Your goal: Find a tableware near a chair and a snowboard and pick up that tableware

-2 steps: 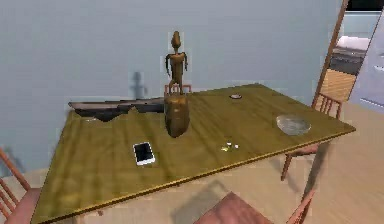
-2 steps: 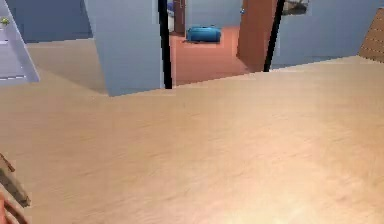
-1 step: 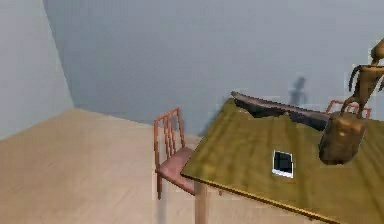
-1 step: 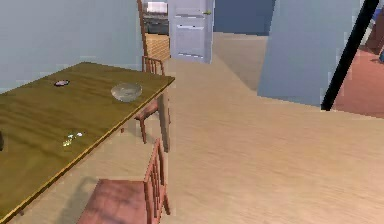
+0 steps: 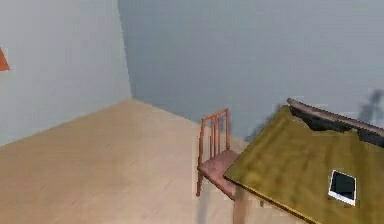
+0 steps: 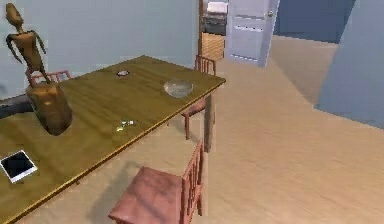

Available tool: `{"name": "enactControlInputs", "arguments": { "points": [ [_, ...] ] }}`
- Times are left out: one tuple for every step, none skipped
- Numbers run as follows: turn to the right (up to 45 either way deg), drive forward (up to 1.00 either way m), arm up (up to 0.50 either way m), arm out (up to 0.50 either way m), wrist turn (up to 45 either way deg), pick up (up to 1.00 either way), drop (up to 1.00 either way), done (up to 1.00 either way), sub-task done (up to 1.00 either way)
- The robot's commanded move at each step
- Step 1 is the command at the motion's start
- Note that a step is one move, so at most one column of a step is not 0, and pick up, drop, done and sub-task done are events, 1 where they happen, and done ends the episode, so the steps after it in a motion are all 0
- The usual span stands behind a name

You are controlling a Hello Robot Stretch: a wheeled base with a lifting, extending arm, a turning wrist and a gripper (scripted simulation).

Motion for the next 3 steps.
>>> {"name": "enactControlInputs", "arguments": {
  "points": [
    [45.0, 0.00, 0.00, 0.00, 0.0, 0.00, 0.00, 0.00, 0.00],
    [45.0, 0.00, 0.00, 0.00, 0.0, 0.00, 0.00, 0.00, 0.00],
    [30.0, 0.00, 0.00, 0.00, 0.0, 0.00, 0.00, 0.00, 0.00]
  ]
}}
